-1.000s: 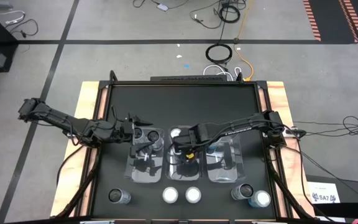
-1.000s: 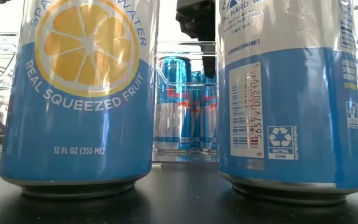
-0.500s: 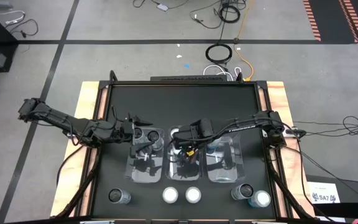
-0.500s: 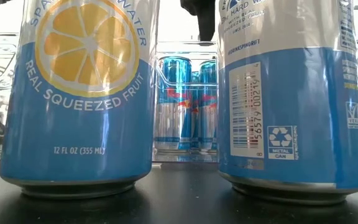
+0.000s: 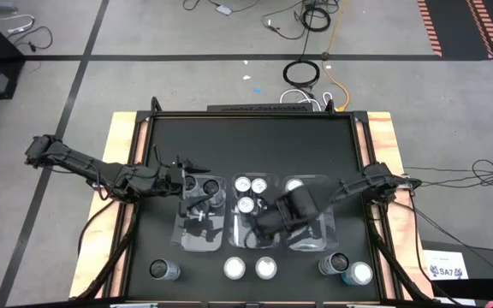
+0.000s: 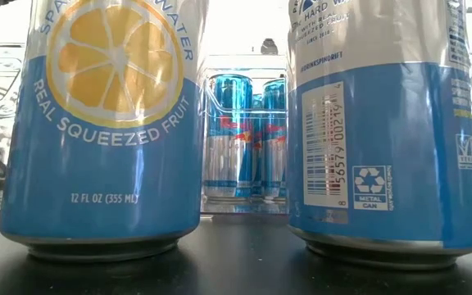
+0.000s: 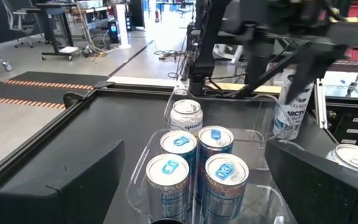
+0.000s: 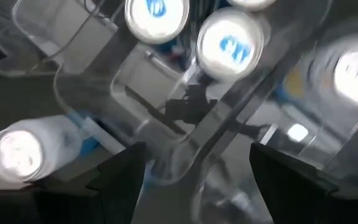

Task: Sort soda cans
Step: Put the middle white and blue soda can into the right transparent bin

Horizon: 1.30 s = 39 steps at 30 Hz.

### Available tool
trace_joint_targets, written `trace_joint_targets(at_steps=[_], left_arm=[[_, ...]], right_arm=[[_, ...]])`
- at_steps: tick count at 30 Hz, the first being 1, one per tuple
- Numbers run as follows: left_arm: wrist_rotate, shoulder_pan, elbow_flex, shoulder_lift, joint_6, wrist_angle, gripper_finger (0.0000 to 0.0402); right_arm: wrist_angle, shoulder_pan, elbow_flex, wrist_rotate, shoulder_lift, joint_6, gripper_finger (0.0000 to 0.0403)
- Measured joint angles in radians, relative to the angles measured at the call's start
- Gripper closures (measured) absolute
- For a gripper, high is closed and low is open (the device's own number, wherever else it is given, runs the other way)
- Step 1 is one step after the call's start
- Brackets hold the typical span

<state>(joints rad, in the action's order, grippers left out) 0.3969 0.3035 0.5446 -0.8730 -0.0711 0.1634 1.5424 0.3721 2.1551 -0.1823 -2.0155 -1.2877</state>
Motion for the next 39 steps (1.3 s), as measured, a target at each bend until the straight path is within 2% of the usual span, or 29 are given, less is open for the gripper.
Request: trace_joint_targets(at_steps=[12, 16, 26, 33, 39], left_arm=[[0.000, 0.000, 0.000, 0.000, 0.000, 0.000, 0.0004], [0.000, 0.000, 0.000, 0.000, 0.000, 0.000, 0.0004], [0.000, 0.000, 0.000, 0.000, 0.000, 0.000, 0.0004], [0.000, 0.000, 0.000, 0.000, 0.000, 0.000, 0.0004], [0.000, 0.000, 0.000, 0.000, 0.000, 0.000, 0.0004]], right_arm=[[0.001, 0.231, 0.000, 0.028, 0.000, -0.590, 0.0124], [-0.027, 0.280, 0.000, 0.025, -0.011, -0.714, 0.0124], [-0.245, 0.305, 0.000, 0.021, -0.113, -0.612, 0.0124], [-0.257, 0.288, 0.000, 0.028, -0.139, -0.586, 0.0124], [-0.236, 0.258, 0.000, 0.079, -0.141, -0.573, 0.0124]])
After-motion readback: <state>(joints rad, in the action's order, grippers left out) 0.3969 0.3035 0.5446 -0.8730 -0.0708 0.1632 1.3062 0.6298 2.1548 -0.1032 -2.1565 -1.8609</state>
